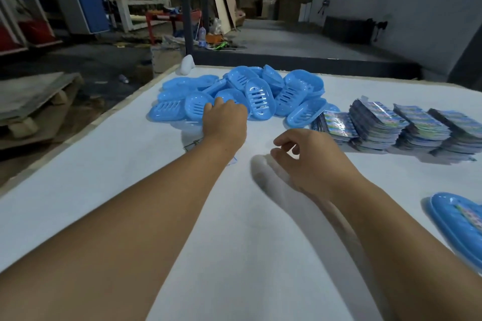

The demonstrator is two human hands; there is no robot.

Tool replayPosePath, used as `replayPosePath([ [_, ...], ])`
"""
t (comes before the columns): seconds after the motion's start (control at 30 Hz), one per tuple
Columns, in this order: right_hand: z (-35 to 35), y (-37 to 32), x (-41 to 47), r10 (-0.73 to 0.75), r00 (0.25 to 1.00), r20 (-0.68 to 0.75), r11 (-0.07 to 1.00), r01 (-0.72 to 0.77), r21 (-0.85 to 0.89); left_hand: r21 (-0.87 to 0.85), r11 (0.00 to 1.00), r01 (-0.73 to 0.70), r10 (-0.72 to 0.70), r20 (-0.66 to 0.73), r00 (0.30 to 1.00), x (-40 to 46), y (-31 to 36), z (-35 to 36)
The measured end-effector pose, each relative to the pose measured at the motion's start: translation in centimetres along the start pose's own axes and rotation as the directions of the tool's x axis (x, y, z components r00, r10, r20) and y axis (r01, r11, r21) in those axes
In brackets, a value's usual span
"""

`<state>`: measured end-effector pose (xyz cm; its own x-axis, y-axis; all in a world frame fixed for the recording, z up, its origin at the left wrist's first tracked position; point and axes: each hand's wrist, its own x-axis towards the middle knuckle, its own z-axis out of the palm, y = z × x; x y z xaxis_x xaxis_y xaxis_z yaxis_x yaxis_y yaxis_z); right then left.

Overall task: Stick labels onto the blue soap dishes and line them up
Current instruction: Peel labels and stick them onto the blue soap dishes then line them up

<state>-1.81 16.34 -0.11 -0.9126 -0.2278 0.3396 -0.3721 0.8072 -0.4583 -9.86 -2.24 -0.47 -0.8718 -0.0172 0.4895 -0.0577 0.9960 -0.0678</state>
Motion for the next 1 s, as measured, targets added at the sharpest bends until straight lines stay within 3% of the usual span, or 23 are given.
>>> replayPosePath([
  [0.13,-0.5,0.2,0.0,0.009,1.000,-0.010,1.000,-0.009,0.025,-0.235,0.967,0.099,-0.121,-0.079,0.989,0.0,-0.2,-0.7],
  [0.3,-1.0,0.4,0.0,0.028,0.998,-0.061,0.998,-0.024,0.054,-0.546,0.820,0.170,-0.295,-0.149,0.944,-1.7,-0.7,-4.3],
  [0.37,-1.2,0.4,0.1,0.028,0.995,-0.097,0.995,-0.019,0.095,-0.734,0.648,0.205,-0.355,-0.053,0.933,-2.5,-0.5,-5.9],
  [0.47,-1.5,0.2,-0.1,-0.041,0.989,-0.144,0.988,0.062,0.144,-0.904,0.258,0.342,-0.393,0.225,0.891,-3.8,0.2,-7.5],
  [0.57,-1.7,-0.1,-0.3,-0.123,0.988,-0.091,0.979,0.136,0.153,-0.875,-0.066,0.479,-0.273,0.478,0.835,-5.2,1.0,-7.6],
  [0.67,-1.7,-0.1,-0.4,-0.167,0.984,-0.060,0.977,0.174,0.127,-0.785,-0.265,0.560,-0.179,0.610,0.772,-6.5,1.5,-7.3],
  [0.77,-2.0,-0.1,-0.4,-0.145,0.989,-0.024,0.981,0.147,0.129,-0.737,-0.339,0.585,-0.136,0.653,0.745,-7.1,1.5,-7.4],
  [1.0,-1.9,0.0,-0.5,-0.142,0.989,0.044,0.989,0.141,0.046,-0.698,-0.352,0.623,-0.103,0.691,0.716,-7.3,1.1,-7.6],
])
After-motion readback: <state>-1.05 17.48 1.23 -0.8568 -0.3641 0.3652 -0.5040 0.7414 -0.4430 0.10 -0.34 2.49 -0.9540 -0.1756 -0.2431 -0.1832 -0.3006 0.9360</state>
